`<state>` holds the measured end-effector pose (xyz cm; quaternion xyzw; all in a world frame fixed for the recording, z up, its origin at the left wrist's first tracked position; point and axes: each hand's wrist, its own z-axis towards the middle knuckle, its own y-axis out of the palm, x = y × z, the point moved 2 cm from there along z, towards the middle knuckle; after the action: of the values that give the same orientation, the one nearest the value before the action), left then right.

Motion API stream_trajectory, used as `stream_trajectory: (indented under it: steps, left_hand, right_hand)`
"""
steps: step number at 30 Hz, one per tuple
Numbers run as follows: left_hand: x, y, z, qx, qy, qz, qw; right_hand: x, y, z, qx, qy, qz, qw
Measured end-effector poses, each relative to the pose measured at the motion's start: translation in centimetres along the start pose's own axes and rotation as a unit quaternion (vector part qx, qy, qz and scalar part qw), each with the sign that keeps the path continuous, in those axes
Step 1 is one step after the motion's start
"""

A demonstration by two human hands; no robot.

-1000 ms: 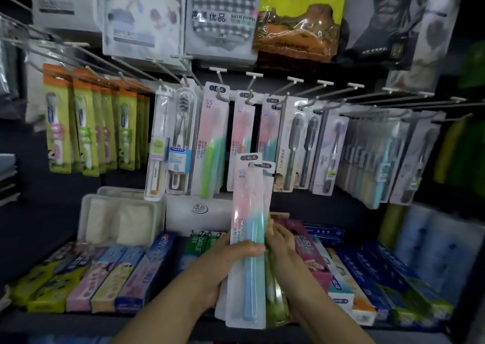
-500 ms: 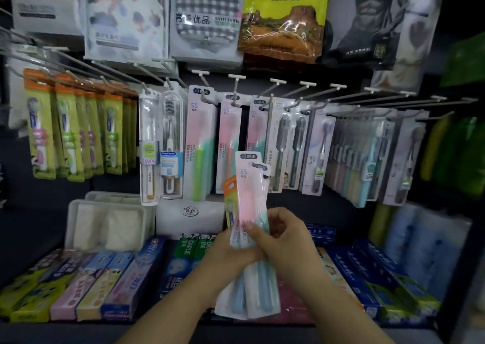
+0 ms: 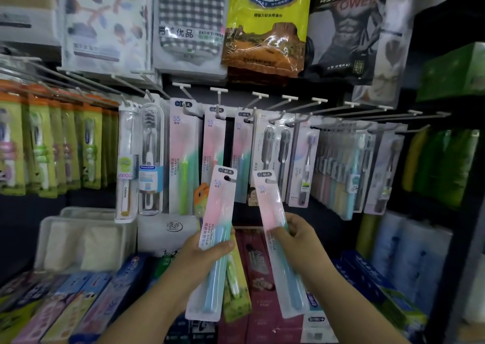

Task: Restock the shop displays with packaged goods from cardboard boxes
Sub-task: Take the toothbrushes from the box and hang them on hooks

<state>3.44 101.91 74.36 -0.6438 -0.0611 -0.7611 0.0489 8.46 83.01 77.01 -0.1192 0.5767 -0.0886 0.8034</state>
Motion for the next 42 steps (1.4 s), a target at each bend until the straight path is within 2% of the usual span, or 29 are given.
stream_trajectory:
  steps: [4,8,14,22,32,39,42]
  left_hand:
    - [-0.3,-0.9,-0.3,0.008,0.006,-0.005,1.000]
    - [-0.7,-2.5,-0.7,0.032,0.002,-0.016,0.999]
    - [0.2,-3.8,-0.4,0.063,0.004,-0.024,0.998]
    - [0.5,-4.1,0.1,0.088,0.019,-0.020,0.996]
    - [0.4,-4.3,0.5,0.066,0.051,-0.015,0.996]
    - [0.3,-4.6,0.5,0.063,0.034,-0.037,0.997]
    - [0.4,-4.5,0.2,0.066,0.019,-0.052,0.996]
  right_hand:
    - [-0.9,1.3,1.6,-0.035,-0.053,-0.020,0.998]
    - [-2.7,2.5,4.0,-0.018,-0.104,-0.025,0.994]
    - [-6.3,3.8,7.8,-0.011,-0.124,0.008,0.992]
    - [-7.6,5.2,10.3,0.035,-0.120,-0.018,0.992]
    - [-7.6,5.9,12.1,0.089,-0.095,0.014,0.991]
    - [-6.4,6.2,12.7,0.080,-0.077,-0.036,0.993]
    - [-5.2,6.6,12.2,0.041,-0.046,-0.089,0.994]
